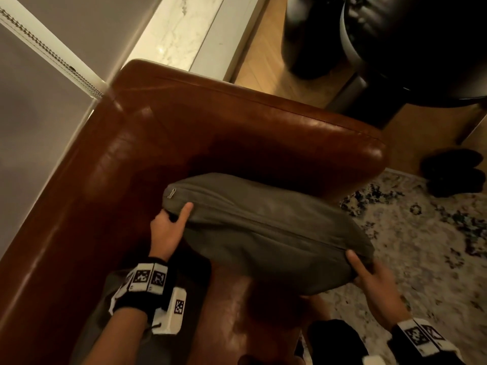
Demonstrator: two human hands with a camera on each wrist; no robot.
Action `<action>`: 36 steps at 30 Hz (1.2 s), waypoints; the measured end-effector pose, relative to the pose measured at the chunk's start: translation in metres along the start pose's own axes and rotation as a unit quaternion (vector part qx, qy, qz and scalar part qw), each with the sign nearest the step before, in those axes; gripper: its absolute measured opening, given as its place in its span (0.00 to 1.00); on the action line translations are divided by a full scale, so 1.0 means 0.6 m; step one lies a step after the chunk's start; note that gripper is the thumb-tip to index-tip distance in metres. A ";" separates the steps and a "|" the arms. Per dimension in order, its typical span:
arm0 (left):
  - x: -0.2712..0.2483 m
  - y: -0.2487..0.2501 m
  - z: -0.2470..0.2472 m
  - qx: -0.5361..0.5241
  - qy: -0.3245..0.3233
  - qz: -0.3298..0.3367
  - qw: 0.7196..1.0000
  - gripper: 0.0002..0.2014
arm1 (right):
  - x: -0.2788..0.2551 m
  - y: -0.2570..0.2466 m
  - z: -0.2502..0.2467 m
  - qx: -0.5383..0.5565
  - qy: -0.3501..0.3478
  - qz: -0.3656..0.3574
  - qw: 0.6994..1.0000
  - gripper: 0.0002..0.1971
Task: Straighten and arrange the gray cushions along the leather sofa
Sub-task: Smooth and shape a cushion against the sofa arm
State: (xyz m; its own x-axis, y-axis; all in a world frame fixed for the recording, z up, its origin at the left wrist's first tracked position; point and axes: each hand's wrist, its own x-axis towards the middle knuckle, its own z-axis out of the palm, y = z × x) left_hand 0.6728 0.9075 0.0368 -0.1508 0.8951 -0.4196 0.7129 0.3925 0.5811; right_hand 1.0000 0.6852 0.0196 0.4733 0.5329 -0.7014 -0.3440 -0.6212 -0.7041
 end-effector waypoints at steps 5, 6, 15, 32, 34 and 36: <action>0.053 0.041 -0.024 0.095 0.034 0.193 0.976 0.16 | 0.011 -0.030 0.010 -0.069 0.073 -0.168 0.981 0.18; 0.059 0.042 -0.018 0.093 0.029 0.201 0.975 0.15 | 0.014 -0.029 0.014 -0.097 0.090 -0.178 0.975 0.17; 0.049 0.083 0.023 0.096 0.128 0.191 0.968 0.33 | 0.056 -0.044 0.062 -0.353 0.186 -0.257 0.880 0.28; 0.106 0.138 0.043 0.128 -0.004 0.226 0.966 0.02 | 0.142 -0.080 0.090 -0.373 0.136 -0.372 0.839 0.11; 0.110 0.136 0.039 0.157 0.009 0.269 0.950 0.03 | 0.146 -0.076 0.084 -0.390 0.135 -0.374 0.831 0.11; 0.109 0.130 0.045 0.213 0.018 0.301 0.929 0.06 | 0.146 -0.081 0.090 -0.397 0.111 -0.370 0.833 0.12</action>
State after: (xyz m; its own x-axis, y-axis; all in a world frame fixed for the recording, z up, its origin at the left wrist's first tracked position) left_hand 0.7368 0.9910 0.0361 0.3449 0.9352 -0.0801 0.8813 -0.2933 0.3706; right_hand 1.0147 0.7932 -0.0136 0.4865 0.8736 -0.0085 0.7112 -0.4017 -0.5769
